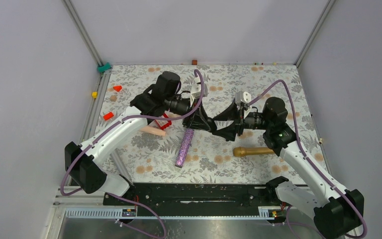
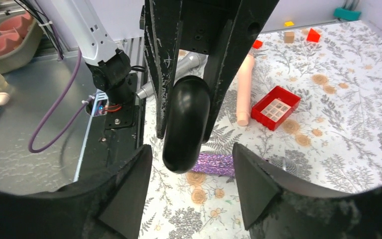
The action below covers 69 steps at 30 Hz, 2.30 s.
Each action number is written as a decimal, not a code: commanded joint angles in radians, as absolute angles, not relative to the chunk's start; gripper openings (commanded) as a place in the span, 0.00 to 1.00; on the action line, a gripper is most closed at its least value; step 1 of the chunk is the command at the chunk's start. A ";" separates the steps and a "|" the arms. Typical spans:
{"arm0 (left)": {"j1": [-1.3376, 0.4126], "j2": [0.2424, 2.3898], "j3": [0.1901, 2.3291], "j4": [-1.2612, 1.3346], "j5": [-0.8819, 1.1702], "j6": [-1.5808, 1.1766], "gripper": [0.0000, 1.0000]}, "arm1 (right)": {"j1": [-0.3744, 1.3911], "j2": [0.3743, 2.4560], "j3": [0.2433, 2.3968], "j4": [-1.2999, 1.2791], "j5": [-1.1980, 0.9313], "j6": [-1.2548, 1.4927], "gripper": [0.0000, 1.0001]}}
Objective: Insert the wireless bluetooth earbuds into the charging case
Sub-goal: Open the charging case, then pick up the earbud from the center of the board.
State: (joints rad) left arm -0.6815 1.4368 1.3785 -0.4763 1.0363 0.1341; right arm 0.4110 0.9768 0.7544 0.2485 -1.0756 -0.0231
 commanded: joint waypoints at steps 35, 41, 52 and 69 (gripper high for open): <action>-0.643 1.355 1.492 -0.669 0.977 0.341 0.00 | 0.306 0.855 0.962 0.011 -0.528 -0.179 0.86; -0.497 1.286 1.464 -0.512 1.082 0.228 0.00 | 0.305 0.901 0.995 -0.058 -0.506 -0.218 0.88; -0.213 1.083 0.833 0.894 1.180 -0.573 0.00 | 0.302 1.070 1.027 -0.271 -0.488 -0.466 0.91; -0.160 1.157 0.527 1.456 0.970 -0.797 0.00 | 0.115 1.696 1.386 -0.603 -0.217 -0.250 0.79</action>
State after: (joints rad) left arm -0.1562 1.1477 0.5522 1.3636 1.0458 -0.7914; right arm 0.1646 1.5867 1.2713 -0.4831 -0.2684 -0.3725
